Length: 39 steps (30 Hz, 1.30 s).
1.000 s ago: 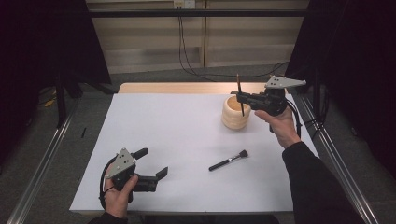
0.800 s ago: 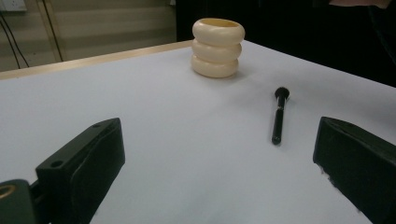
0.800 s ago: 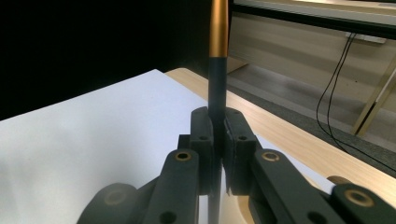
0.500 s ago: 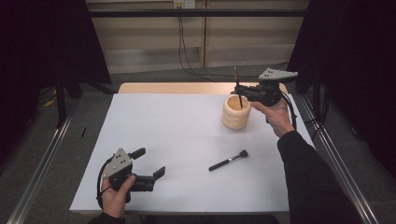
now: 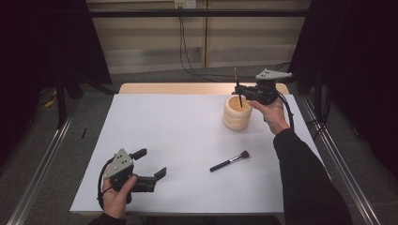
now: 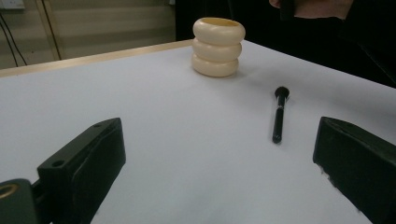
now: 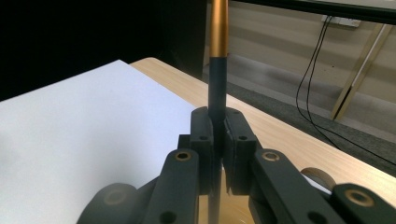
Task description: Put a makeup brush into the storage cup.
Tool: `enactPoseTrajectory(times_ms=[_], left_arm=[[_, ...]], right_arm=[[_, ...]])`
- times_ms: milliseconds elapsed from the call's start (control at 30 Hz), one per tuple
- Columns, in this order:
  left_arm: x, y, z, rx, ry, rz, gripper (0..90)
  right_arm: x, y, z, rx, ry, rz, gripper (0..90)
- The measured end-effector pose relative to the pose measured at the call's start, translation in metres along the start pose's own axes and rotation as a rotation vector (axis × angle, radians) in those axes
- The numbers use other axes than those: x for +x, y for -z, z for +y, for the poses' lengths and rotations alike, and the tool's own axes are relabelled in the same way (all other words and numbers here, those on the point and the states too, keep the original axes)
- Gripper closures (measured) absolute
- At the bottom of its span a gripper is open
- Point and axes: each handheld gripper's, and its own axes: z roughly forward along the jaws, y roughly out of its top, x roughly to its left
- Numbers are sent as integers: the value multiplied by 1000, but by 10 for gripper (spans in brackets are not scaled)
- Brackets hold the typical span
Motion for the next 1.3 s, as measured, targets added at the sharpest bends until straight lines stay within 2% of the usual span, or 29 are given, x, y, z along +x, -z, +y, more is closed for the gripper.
enactPoseTrajectory(times_ms=[300, 667, 1033, 1300], left_arm=[[-1, -1, 0, 4, -6, -11, 22], [0, 0, 0, 4, -5, -8, 22], [-3, -2, 0, 8, -10, -15, 21], [-3, -2, 0, 7, -13, -11, 21]], right_arm=[[-4, -8, -10, 32, -12, -13, 833], [-1, -15, -25, 57, -21, 7, 832], [-5, -12, -41, 67, -50, -5, 827], [-7, -10, -46, 74, -64, -3, 814]])
